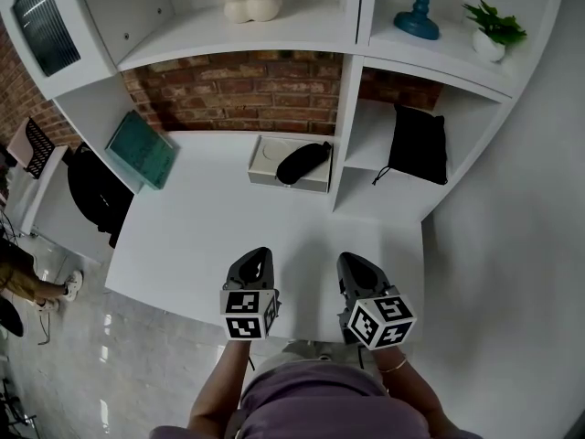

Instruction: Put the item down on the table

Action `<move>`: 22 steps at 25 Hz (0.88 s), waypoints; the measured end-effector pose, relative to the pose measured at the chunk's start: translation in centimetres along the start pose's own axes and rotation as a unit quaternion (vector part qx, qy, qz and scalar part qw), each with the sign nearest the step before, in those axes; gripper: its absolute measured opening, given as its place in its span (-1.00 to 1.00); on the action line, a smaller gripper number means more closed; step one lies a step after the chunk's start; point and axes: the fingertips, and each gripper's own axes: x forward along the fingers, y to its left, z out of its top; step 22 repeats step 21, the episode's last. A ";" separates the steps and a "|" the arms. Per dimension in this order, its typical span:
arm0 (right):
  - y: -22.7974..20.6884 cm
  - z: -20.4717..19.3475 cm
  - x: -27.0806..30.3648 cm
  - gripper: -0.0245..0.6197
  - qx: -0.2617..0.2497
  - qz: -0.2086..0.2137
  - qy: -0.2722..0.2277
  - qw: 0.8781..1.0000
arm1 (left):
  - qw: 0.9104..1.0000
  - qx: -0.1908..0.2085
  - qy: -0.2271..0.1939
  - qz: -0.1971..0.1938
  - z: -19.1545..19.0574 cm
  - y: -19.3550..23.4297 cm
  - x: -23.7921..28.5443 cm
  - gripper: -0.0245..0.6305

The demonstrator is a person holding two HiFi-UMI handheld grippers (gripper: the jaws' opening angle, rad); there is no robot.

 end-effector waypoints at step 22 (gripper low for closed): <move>0.1 0.1 1.0 -0.92 0.005 -0.010 -0.007 1.000 | 1.000 0.006 -0.010 -0.018 0.8 0.3 0.9 -0.91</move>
